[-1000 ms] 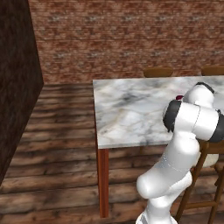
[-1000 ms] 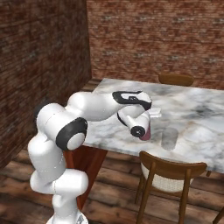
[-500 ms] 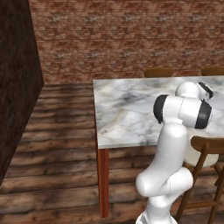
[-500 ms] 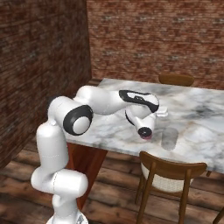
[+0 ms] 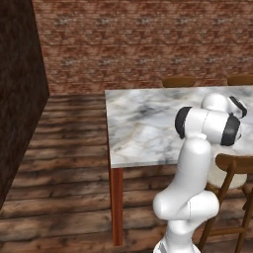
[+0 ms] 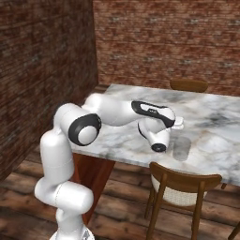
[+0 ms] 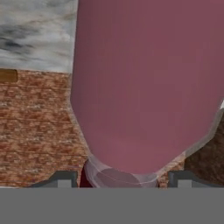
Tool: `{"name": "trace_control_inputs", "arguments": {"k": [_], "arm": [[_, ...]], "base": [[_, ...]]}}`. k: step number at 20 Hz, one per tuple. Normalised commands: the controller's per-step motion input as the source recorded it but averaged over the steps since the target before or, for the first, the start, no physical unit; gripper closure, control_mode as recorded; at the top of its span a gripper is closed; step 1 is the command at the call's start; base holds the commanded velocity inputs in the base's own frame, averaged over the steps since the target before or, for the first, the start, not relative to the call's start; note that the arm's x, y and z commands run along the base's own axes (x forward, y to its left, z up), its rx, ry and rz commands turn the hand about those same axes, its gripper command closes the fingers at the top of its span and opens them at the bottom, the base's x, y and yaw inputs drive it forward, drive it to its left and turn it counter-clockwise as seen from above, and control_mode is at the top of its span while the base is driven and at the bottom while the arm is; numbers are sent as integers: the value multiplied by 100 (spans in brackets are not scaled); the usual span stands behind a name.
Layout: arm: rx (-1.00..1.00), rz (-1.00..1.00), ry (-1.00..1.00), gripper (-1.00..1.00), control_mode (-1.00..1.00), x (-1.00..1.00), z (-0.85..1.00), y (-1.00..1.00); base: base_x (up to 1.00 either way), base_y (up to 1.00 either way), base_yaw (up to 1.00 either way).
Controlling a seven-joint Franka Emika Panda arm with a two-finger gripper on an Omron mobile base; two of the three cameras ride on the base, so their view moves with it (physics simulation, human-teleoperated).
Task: There is a wine glass and glass cup on the dining counter. Place the wine bottle next to the wine glass and the juice bottle next to the glass cup.
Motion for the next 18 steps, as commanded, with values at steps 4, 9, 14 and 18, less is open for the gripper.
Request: {"name": "trace_control_inputs", "arguments": {"k": [4,9,14,18], "arm": [[0,0,-17,100,-100,-47,-47,2],[0,0,-9,100,-100,-13,-34,4],[0,0,-3,-100,-100,0,-8,11],[0,0,0,-100,-100,-7,7,4]], "base": [[0,0,0],[0,0,0],[0,0,0],[0,0,0]]}}
